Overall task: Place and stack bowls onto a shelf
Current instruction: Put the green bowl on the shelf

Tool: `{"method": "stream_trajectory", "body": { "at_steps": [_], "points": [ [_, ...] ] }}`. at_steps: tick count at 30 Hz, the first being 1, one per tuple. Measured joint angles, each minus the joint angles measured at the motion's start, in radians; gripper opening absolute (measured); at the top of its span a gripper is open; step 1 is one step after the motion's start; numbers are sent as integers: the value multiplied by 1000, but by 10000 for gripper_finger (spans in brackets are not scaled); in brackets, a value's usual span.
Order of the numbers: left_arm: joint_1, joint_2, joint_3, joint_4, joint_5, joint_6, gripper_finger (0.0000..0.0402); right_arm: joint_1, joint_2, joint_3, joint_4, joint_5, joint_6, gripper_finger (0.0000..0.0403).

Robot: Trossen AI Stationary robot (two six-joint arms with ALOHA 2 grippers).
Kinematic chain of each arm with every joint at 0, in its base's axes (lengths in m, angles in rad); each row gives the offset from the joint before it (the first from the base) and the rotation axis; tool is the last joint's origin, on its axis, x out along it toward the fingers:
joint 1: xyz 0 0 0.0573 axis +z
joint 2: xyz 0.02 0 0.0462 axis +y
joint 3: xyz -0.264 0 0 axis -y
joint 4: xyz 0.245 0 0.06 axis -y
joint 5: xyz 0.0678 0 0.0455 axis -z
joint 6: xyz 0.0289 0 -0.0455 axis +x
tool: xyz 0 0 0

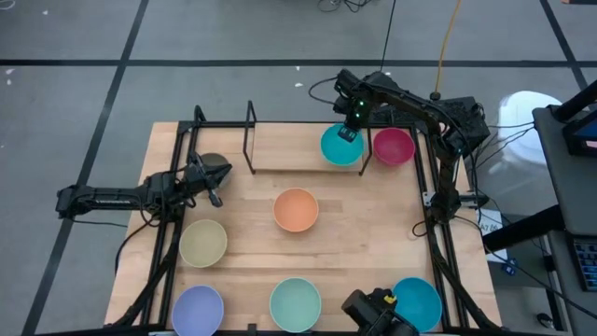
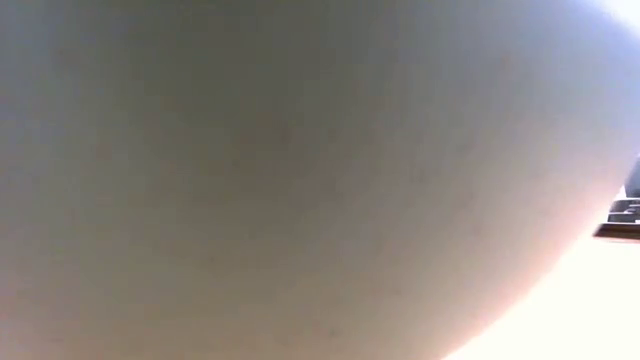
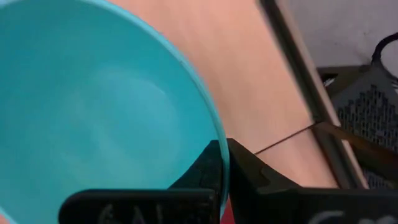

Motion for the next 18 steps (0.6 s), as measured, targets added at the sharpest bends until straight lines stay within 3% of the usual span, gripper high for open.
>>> {"method": "stream_trajectory", "body": {
  "at_steps": [12,18],
  "points": [
    [0,0,0,1,-3,0,26,0,0,-36,89,-3,-61,1],
    [0,0,0,0,-3,1,26,1,0,-36,140,-3,-68,27]
  ]
}}
